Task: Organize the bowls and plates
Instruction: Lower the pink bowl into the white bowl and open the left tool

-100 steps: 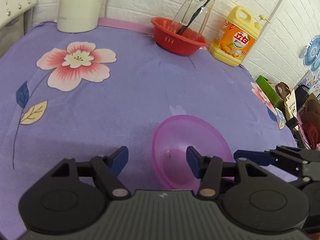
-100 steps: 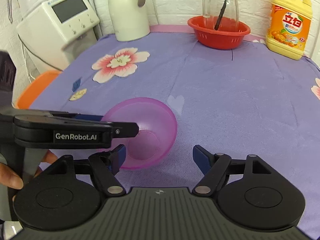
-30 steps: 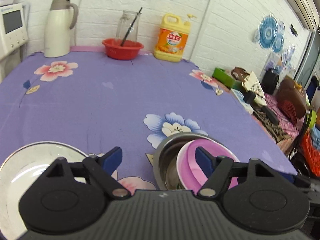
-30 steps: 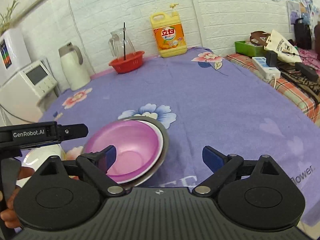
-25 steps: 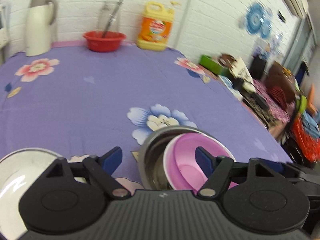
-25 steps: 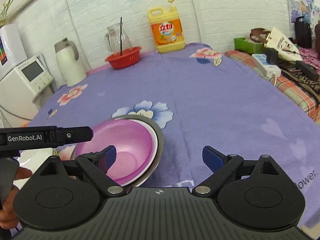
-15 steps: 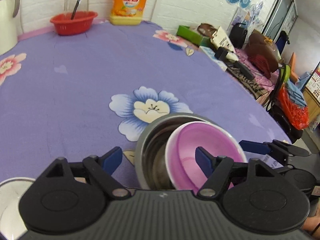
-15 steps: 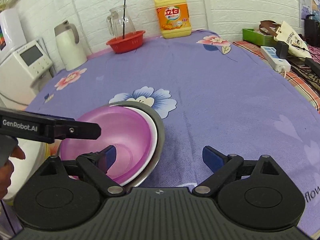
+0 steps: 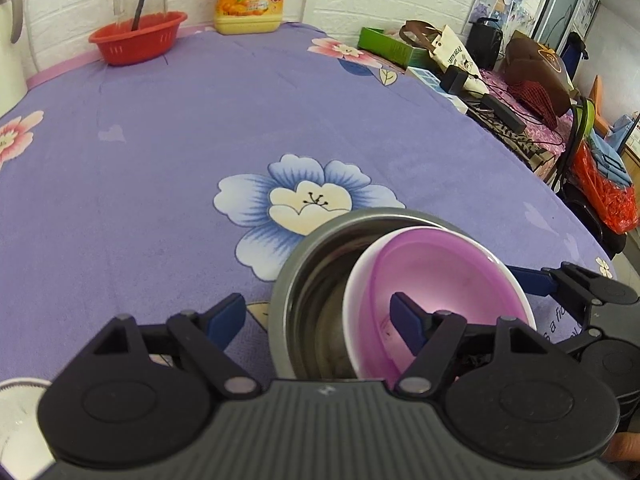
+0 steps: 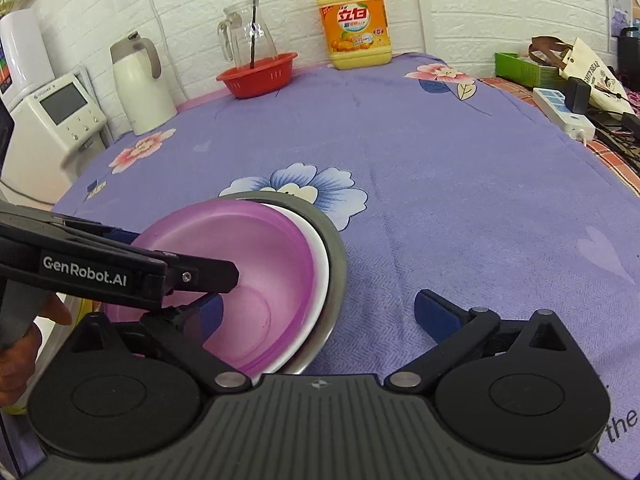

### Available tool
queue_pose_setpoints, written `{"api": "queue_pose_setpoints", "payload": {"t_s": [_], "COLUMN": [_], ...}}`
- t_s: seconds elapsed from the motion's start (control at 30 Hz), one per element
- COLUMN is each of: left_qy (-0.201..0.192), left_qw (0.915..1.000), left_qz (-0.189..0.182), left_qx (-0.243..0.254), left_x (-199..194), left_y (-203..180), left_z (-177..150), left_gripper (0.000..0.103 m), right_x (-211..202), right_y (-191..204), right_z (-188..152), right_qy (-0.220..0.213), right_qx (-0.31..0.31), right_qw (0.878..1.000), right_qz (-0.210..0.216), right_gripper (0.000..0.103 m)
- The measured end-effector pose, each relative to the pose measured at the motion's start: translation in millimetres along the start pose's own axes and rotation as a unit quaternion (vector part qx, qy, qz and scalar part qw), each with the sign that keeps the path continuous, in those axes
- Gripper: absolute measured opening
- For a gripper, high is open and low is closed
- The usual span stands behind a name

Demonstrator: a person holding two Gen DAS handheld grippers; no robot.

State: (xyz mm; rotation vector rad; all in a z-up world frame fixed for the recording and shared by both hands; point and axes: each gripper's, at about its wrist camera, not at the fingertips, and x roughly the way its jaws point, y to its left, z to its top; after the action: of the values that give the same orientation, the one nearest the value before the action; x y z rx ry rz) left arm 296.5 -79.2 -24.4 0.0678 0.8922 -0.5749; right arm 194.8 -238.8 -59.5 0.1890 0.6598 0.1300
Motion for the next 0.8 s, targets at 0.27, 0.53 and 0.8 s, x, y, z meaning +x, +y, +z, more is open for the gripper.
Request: {"api": "queue_pose_setpoints", "payload": {"t_s": [0.27,0.53,0.8], "left_qy": [-0.011,-0.006,-0.023], "left_qw": [0.9998,0.9997,0.9986], "left_qz": [-0.013,-0.023,-0.017], "left_qx": [0.003,-0.007,-0.046], "left_x": [-9,-3,-7], "left_y": [0,2,0], "left_z": [-3,-4,-12], "left_gripper": [0.070,0.062,0.051], "right_x": [-9,-2,-7], "right_y": [11,13,22], "right_z": [3,0,-4], "right_qy": [0.003,0.004,-0.007], "right_qx": [0.003,0.009,0.014], "right_qw": [1.000,1.000,1.000], "right_qz": [-0.017,0.002,0.025], "right_gripper": [0.103,0.103,0.096]}}
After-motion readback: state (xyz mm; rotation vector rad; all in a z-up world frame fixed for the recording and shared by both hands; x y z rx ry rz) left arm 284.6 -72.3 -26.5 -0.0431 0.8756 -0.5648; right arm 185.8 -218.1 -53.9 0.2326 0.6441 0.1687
